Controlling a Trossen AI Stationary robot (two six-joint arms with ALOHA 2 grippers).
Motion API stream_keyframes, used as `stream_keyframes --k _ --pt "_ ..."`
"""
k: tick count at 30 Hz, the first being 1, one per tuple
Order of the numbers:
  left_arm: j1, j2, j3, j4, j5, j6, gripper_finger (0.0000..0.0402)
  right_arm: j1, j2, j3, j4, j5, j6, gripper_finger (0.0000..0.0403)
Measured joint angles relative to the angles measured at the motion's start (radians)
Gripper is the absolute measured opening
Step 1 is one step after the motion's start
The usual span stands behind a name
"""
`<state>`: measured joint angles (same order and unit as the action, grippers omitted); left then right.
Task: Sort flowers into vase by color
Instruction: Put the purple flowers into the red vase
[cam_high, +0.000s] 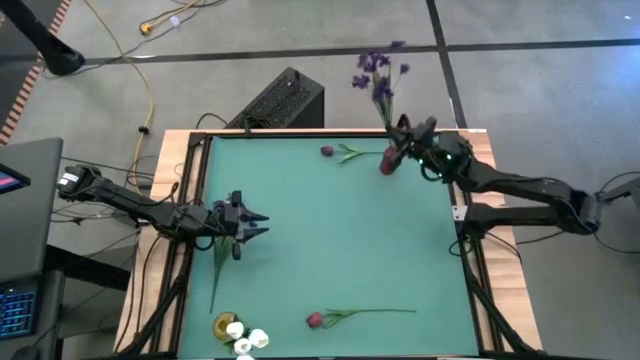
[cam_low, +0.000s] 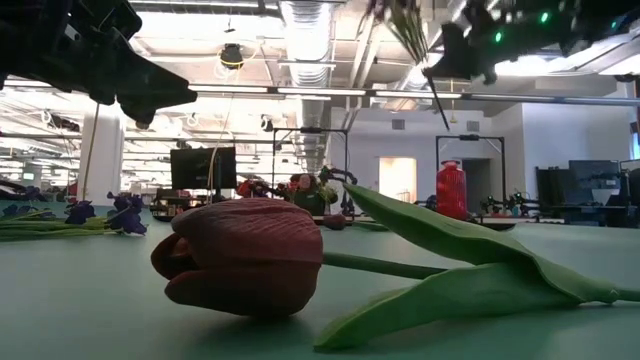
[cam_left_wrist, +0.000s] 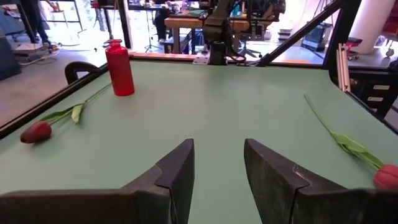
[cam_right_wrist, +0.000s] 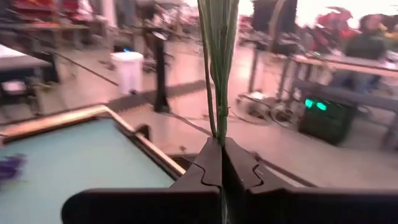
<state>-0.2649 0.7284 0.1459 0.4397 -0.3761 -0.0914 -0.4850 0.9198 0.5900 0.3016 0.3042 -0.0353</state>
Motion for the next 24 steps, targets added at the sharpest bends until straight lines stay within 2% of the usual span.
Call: stream_keyframes --k 4,10,24 --pt "0.0 0.0 0.0 0.002 -0.004 0.0 0.0128 -0.08 0.007 -0.068 0.139 -0.069 0.015 0.0021" --pt "0.0 0.0 0.0 0.003 -0.004 0.0 0.0128 -0.122 0.009 -0.158 0.264 -0.076 0.023 0.0021" --pt "0.0 0.0 0.0 0.003 -0.041 0.006 0.0128 -0.146 0.055 -0.212 0.37 -0.077 0.026 0.0021"
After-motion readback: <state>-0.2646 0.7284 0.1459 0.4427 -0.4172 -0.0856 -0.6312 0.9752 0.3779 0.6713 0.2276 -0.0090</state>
